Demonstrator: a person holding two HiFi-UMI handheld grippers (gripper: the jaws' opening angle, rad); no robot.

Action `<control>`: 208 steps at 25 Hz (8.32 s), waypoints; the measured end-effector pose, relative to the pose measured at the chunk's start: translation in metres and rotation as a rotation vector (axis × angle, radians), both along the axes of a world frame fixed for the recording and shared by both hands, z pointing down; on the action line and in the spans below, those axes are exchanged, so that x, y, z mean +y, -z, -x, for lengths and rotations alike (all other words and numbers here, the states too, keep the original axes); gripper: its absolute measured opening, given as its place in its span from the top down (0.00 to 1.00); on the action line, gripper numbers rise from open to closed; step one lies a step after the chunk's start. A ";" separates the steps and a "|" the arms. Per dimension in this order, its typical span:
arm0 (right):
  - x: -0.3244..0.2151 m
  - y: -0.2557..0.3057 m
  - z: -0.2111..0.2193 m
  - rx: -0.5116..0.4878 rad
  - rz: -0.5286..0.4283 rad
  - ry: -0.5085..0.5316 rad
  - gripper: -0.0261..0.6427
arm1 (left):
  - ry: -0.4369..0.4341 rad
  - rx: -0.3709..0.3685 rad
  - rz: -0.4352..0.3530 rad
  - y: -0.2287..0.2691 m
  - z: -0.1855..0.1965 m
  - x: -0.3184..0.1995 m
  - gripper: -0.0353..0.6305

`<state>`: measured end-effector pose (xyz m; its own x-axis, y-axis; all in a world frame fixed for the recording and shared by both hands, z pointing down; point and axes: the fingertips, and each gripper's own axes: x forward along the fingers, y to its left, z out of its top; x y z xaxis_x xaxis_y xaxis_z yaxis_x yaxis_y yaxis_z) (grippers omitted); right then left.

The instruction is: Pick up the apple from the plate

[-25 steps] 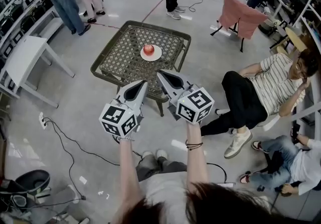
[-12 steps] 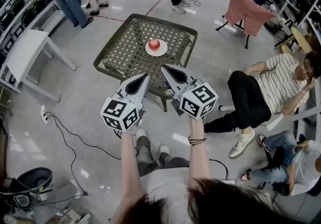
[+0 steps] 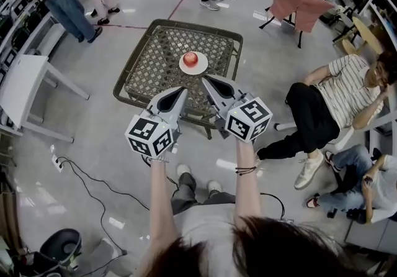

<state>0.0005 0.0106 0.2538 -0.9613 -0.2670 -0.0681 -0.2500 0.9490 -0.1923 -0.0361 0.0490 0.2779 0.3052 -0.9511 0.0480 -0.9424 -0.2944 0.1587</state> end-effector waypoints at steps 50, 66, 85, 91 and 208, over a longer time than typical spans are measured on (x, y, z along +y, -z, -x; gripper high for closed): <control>-0.143 -0.052 0.100 0.068 0.121 -0.131 0.95 | -0.133 0.079 0.093 -0.053 0.117 -0.147 0.93; -0.196 -0.085 0.111 0.121 0.170 -0.106 0.95 | -0.070 0.069 0.165 -0.086 0.129 -0.192 0.93; -0.226 -0.178 0.113 0.198 0.272 -0.127 0.95 | -0.100 0.069 0.295 -0.173 0.137 -0.222 0.93; -0.231 -0.203 0.119 0.225 0.285 -0.115 0.95 | -0.105 0.043 0.317 -0.197 0.141 -0.228 0.93; -0.258 -0.314 0.102 0.274 0.334 -0.154 0.95 | -0.314 -0.341 0.293 -0.306 0.117 -0.317 0.32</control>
